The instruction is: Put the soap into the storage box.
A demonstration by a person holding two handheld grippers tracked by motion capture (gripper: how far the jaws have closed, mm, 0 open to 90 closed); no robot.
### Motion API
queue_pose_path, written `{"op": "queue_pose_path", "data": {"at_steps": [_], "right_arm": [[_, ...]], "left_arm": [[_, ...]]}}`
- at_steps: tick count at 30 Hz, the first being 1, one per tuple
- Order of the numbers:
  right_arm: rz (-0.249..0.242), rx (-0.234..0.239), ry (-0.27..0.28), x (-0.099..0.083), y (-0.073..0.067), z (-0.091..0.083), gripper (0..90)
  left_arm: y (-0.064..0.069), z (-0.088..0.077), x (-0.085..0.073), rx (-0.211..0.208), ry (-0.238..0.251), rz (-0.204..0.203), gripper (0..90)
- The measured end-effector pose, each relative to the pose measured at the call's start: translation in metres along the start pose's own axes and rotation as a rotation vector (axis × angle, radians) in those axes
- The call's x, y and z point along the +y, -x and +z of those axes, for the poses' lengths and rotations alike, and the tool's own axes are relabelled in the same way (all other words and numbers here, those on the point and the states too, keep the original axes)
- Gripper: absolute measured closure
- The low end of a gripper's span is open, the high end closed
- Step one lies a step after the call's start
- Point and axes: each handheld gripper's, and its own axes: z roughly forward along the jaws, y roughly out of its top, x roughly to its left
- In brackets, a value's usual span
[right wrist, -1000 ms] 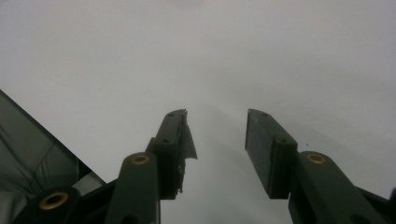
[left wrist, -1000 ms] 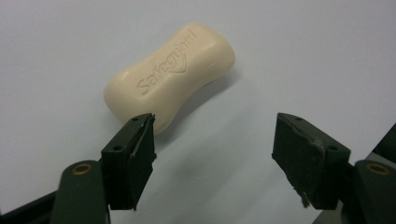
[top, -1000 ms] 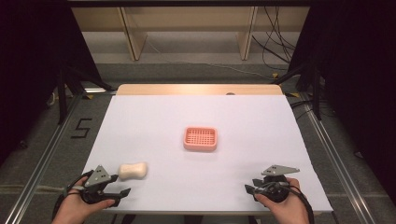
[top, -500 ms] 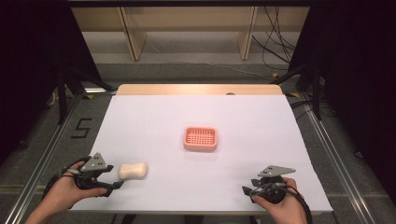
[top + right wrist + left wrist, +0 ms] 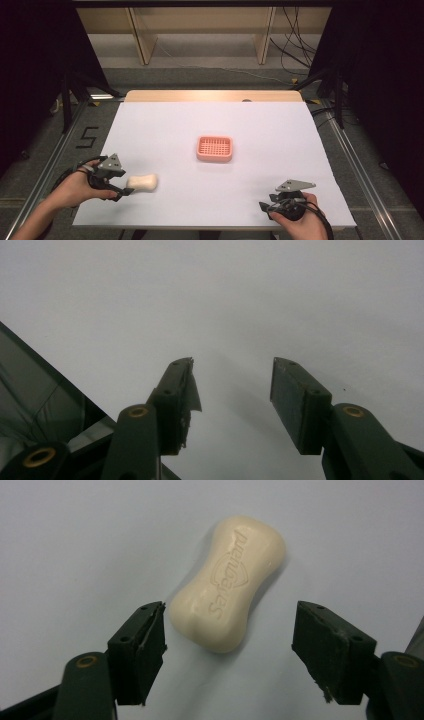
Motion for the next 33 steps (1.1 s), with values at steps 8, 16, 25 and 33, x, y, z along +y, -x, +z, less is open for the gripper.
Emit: {"op": "queue_pose_path", "data": {"at_steps": [8, 16, 25, 33], "right_arm": [[0.024, -0.002, -0.022, -0.002, -0.002, -0.003, 51.6], [0.029, 0.005, -0.012, -0.002, -0.004, -0.003, 51.6], [0.016, 0.004, 0.005, -0.003, -0.003, -0.001, 51.1], [-0.015, 0.024, 0.006, -0.002, -0.001, 0.000, 51.0]], "left_arm": [[-0.005, 0.006, 0.007, -0.051, -0.064, 0.060, 31.5], [-0.009, 0.008, 0.020, -0.084, -0.181, 0.101, 30.8], [-0.009, 0.016, 0.027, -0.102, -0.230, 0.138, 30.7], [-0.011, 0.026, 0.037, -0.109, -0.260, 0.191, 29.2]]}}
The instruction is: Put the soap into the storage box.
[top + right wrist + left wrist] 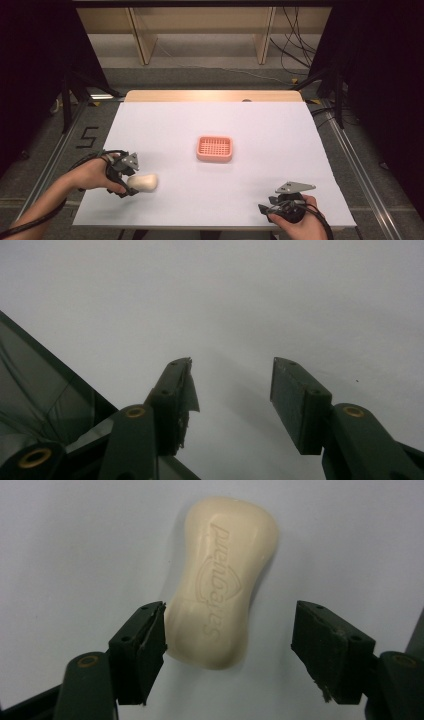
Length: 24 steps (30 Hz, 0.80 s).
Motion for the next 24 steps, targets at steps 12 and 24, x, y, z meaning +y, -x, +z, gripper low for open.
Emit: {"op": "queue_pose_path", "data": {"at_steps": [12, 24], "right_arm": [[-0.003, 0.003, -0.008, 0.000, 0.001, 0.000, 51.0], [0.007, 0.008, 0.012, 0.000, 0.000, 0.001, 51.0]], "left_arm": [[-0.004, 0.012, 0.022, -0.026, -0.077, 0.057, 31.4], [-0.009, 0.025, 0.026, -0.040, -0.149, 0.079, 35.0]]}}
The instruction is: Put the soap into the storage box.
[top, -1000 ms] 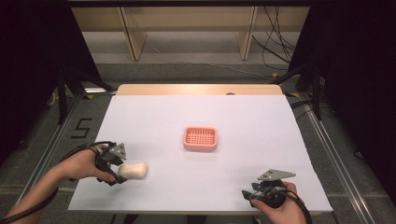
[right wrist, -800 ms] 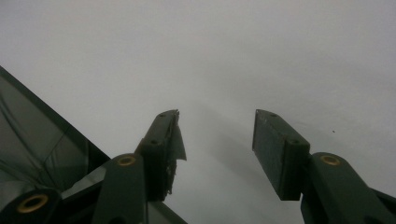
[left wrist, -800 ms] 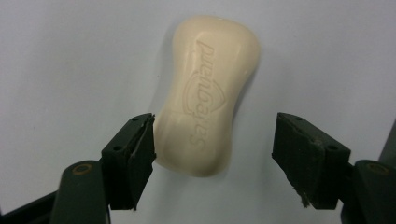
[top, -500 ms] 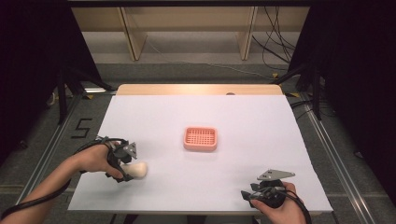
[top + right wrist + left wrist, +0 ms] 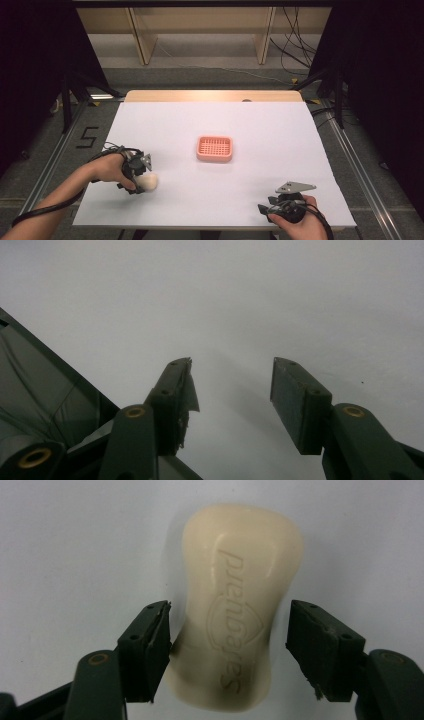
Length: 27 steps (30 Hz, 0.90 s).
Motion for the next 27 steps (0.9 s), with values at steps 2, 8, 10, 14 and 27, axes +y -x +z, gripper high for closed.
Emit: {"op": "queue_pose_path", "data": {"at_steps": [2, 8, 10, 14, 27], "right_arm": [[-0.003, 0.001, 0.000, 0.000, 0.000, 0.000, 51.0], [-0.013, -0.006, -0.025, 0.001, 0.000, -0.001, 51.0], [-0.009, -0.002, -0.021, 0.000, 0.000, -0.001, 51.0], [0.003, 0.002, -0.009, -0.001, -0.001, 0.001, 51.2], [-0.003, 0.009, -0.012, -0.001, 0.000, 0.002, 51.1]], "left_arm": [[-0.002, 0.001, 0.001, 0.003, -0.004, -0.001, 36.4], [-0.004, 0.004, 0.003, -0.002, -0.020, 0.006, 38.1], [-0.004, 0.004, 0.004, -0.003, -0.022, 0.008, 38.3], [-0.003, 0.005, 0.006, -0.006, -0.025, 0.020, 40.3], [-0.002, 0.007, 0.011, -0.018, -0.032, 0.053, 48.3]]}}
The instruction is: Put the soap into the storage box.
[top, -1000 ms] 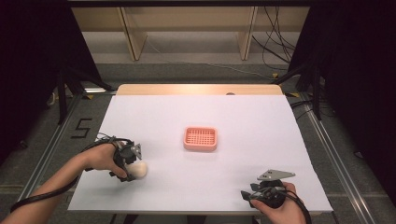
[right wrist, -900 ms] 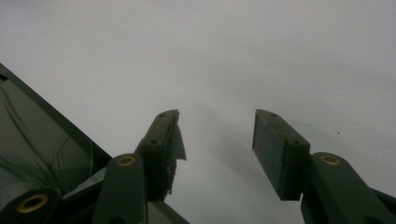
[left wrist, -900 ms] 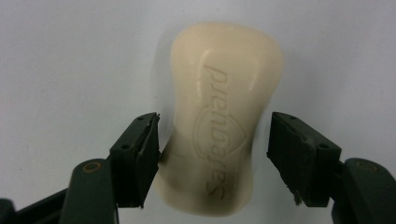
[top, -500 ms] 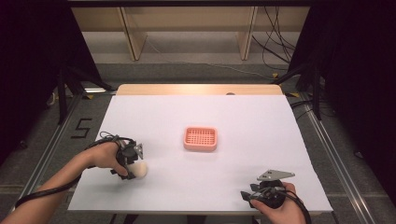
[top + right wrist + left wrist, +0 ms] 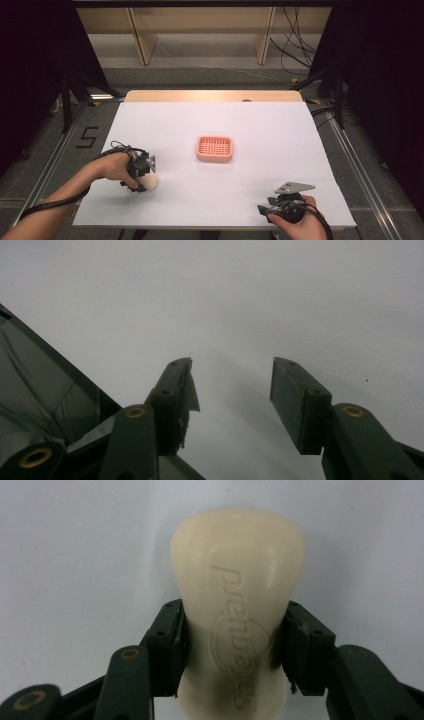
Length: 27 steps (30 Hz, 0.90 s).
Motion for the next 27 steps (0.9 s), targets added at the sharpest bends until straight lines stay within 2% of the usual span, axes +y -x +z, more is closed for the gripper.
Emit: {"op": "queue_pose_path", "data": {"at_steps": [4, 5, 8, 9, 10, 11, 13, 15, 19, 20, 24, 25, 26, 27], "right_arm": [[-0.007, -0.001, 0.002, 0.000, 0.001, 0.000, 51.1], [-0.031, -0.002, 0.014, 0.000, 0.002, 0.002, 51.1], [-0.010, -0.011, -0.017, 0.001, 0.000, -0.001, 51.1], [-0.019, -0.006, -0.018, 0.001, 0.001, -0.001, 51.1], [-0.023, -0.021, -0.020, 0.001, 0.001, -0.001, 51.0], [-0.011, 0.003, 0.001, 0.000, 0.001, 0.000, 51.0], [-0.011, 0.002, 0.007, 0.000, 0.001, 0.001, 51.0], [0.009, -0.006, -0.007, 0.000, 0.000, 0.000, 50.8], [0.002, -0.001, -0.001, 0.000, 0.000, 0.000, 50.8], [-0.013, -0.004, 0.003, -0.001, 0.001, 0.001, 50.8], [0.008, -0.005, -0.006, 0.000, -0.001, 0.000, 50.8], [-0.016, -0.009, 0.003, -0.001, 0.001, 0.001, 50.8], [-0.032, -0.004, 0.013, -0.001, 0.002, 0.002, 50.7], [-0.005, 0.002, 0.004, 0.000, 0.000, 0.000, 50.7]], "left_arm": [[0.001, -0.001, -0.002, 0.008, 0.021, 0.000, 48.7], [0.002, -0.001, -0.003, 0.010, 0.023, -0.002, 48.7], [0.003, -0.001, -0.003, 0.013, 0.026, -0.009, 48.9], [0.004, 0.000, -0.004, 0.004, 0.023, -0.030, 48.9], [0.004, -0.001, -0.004, 0.017, 0.024, -0.015, 48.9], [0.004, -0.001, -0.004, 0.018, 0.024, -0.016, 49.0], [0.005, -0.001, -0.004, 0.023, 0.025, -0.017, 49.0], [0.006, -0.001, -0.005, 0.027, 0.037, -0.029, 49.1], [0.007, -0.001, -0.007, 0.027, 0.054, -0.033, 49.2], [0.007, -0.001, -0.009, 0.030, 0.065, -0.033, 49.2], [0.008, -0.001, -0.011, 0.030, 0.078, -0.047, 49.3], [0.007, -0.001, -0.012, 0.030, 0.079, -0.042, 49.3], [0.008, -0.002, -0.012, 0.030, 0.086, -0.054, 49.3], [0.008, -0.001, -0.013, 0.029, 0.092, -0.054, 49.3]]}}
